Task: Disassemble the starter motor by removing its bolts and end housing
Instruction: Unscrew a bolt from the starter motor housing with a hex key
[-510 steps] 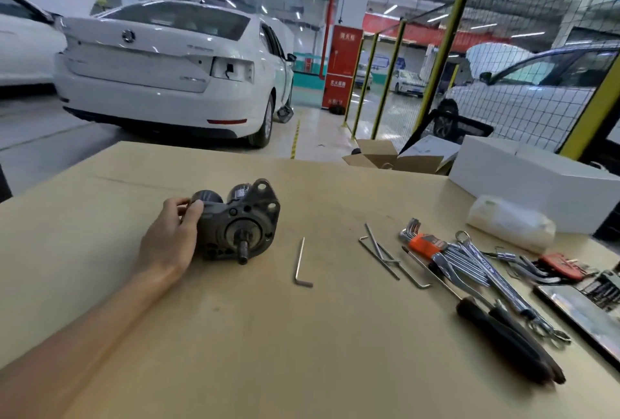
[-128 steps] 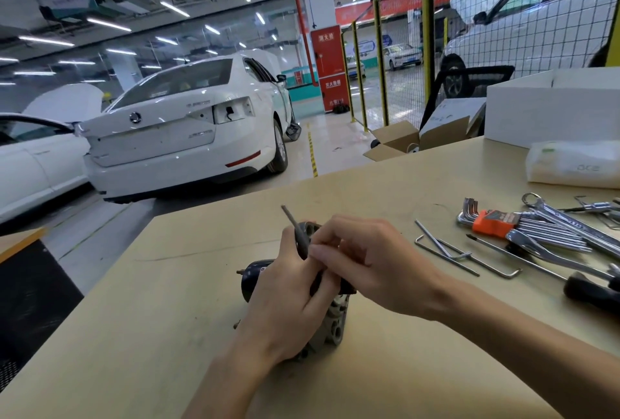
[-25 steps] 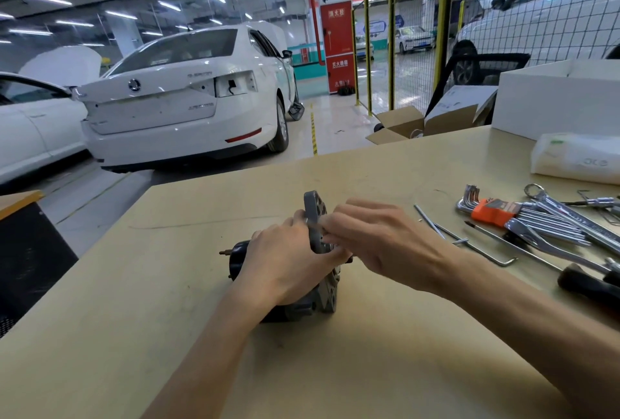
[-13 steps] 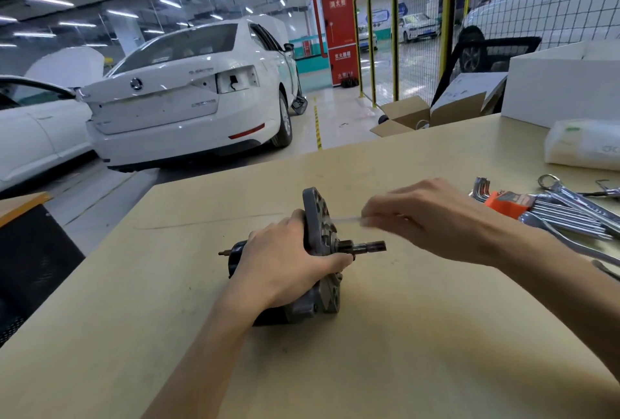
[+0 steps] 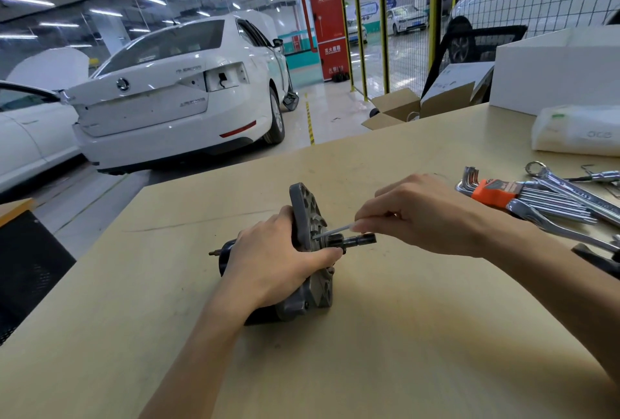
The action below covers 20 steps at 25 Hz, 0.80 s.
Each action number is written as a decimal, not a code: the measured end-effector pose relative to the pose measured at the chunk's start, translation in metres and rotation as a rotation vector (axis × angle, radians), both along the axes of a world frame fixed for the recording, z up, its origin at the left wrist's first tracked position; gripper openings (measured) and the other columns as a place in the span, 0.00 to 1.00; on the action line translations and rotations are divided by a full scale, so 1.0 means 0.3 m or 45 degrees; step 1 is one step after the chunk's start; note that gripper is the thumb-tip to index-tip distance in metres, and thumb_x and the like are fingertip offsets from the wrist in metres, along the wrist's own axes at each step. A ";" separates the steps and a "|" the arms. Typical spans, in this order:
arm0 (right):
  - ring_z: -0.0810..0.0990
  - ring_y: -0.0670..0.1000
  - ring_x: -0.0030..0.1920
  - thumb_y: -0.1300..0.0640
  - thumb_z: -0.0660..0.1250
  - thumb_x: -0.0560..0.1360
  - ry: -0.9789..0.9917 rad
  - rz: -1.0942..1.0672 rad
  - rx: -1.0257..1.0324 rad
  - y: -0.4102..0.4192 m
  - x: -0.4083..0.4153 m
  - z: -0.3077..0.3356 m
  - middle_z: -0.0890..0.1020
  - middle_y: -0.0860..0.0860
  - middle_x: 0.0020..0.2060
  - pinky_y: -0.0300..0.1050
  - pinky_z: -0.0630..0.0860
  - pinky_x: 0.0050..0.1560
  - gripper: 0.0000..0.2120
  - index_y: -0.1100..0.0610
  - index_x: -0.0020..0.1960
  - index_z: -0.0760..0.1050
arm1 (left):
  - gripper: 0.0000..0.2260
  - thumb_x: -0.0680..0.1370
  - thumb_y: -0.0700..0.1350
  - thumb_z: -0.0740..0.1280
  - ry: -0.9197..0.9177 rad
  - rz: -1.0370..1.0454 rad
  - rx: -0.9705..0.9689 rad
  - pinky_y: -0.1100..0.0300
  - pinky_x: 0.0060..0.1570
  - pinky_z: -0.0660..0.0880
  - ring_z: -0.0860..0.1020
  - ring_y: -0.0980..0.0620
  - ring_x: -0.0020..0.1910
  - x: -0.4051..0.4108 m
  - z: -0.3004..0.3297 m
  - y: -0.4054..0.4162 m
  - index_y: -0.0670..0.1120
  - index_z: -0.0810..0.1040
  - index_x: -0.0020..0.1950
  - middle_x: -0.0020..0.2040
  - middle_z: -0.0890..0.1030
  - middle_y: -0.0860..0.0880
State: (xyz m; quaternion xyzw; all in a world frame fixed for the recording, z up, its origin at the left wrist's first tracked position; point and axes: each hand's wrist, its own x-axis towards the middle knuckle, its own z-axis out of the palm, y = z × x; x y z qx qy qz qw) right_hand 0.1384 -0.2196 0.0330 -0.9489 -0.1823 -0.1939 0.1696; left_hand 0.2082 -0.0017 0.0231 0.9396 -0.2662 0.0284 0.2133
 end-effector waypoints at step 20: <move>0.74 0.58 0.32 0.46 0.56 0.82 -0.269 -0.313 -0.153 0.104 -0.014 -0.051 0.76 0.51 0.36 0.51 0.72 0.33 0.17 0.52 0.50 0.82 | 0.10 0.77 0.64 0.63 -0.212 -0.145 -0.205 0.57 0.60 0.72 0.78 0.48 0.58 -0.002 -0.020 -0.009 0.66 0.78 0.56 0.75 0.57 0.55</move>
